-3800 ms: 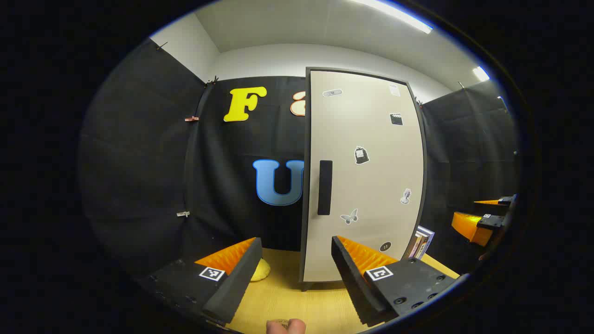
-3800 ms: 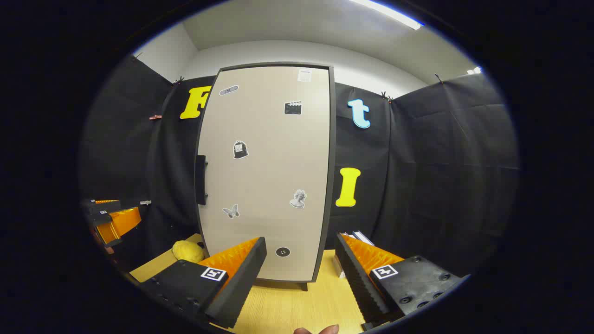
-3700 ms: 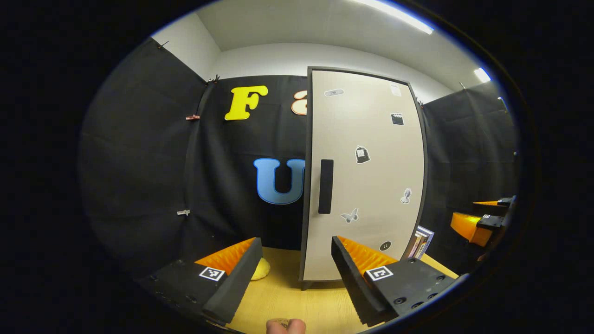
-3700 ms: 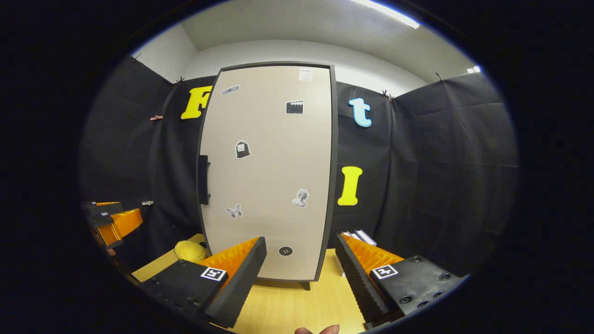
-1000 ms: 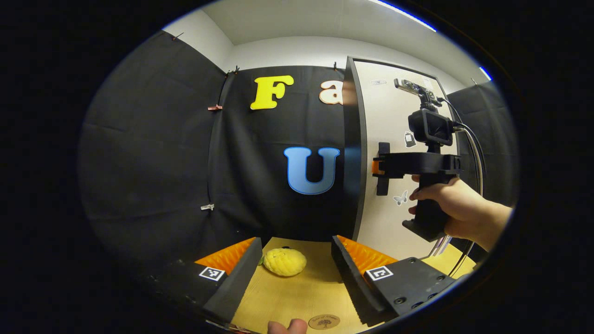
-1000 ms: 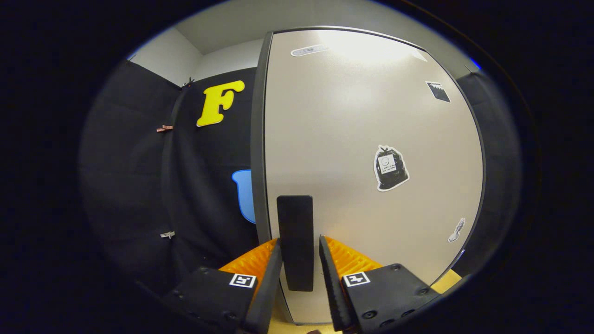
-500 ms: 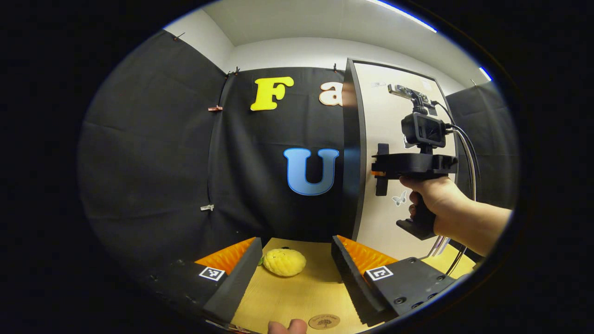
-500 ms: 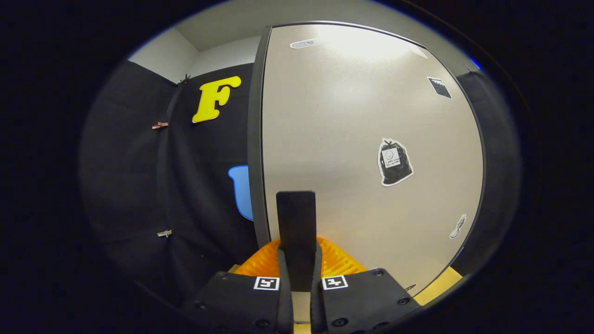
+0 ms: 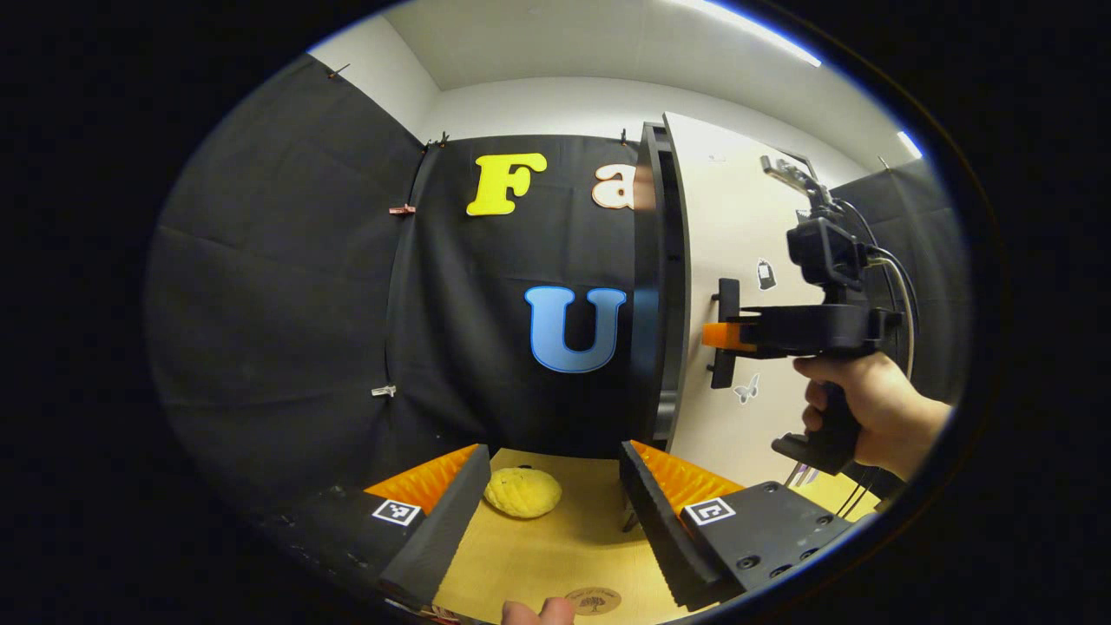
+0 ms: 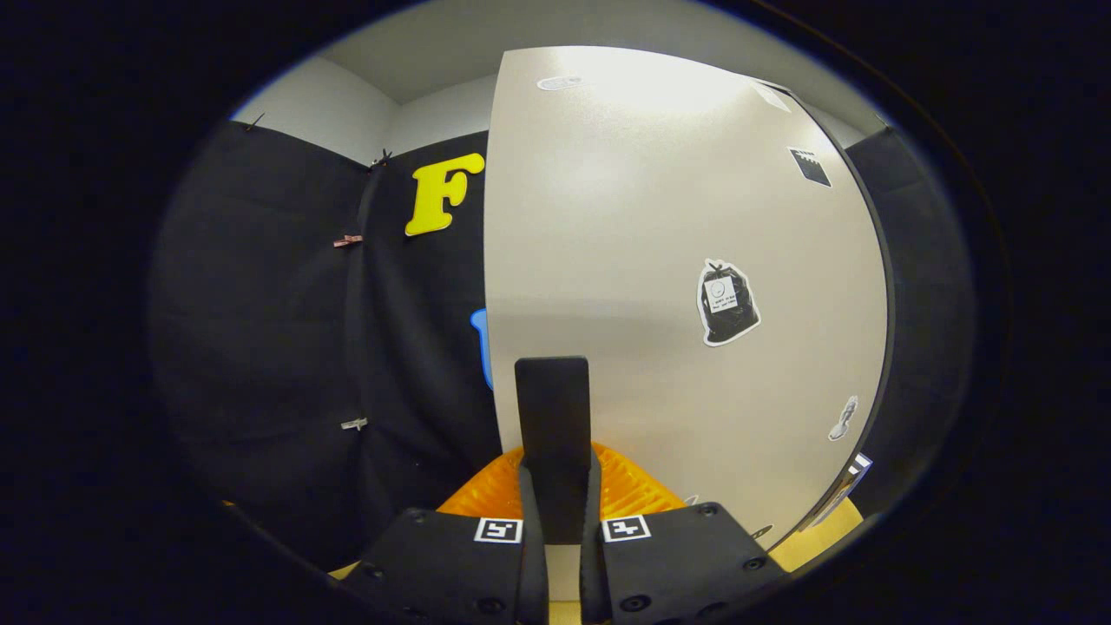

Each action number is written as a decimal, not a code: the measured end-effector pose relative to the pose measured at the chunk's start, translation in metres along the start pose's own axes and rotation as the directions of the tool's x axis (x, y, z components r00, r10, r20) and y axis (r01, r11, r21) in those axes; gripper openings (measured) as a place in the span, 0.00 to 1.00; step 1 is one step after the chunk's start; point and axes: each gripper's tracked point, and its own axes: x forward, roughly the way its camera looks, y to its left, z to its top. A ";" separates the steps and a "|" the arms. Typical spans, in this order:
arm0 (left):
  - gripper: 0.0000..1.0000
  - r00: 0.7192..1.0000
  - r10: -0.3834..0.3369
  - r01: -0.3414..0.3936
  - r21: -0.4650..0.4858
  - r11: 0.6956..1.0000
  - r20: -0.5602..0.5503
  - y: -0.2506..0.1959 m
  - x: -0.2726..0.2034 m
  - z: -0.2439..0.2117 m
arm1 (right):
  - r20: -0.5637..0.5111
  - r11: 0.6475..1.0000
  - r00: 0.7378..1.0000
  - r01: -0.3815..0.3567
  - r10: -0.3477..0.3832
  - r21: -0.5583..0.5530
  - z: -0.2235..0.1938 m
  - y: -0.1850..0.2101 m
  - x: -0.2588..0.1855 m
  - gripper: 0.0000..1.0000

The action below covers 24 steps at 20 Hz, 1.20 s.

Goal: Open the cabinet door with the right hand, grasp the bottle in the cabinet with the left hand and place it on the coaster, then close the cabinet door with the right hand.

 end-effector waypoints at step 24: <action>0.95 0.996 -0.083 0.083 0.007 0.997 0.041 -0.098 -0.004 0.025 | 0.020 0.994 0.995 -0.102 0.102 0.026 0.012 -0.077 -0.153 0.18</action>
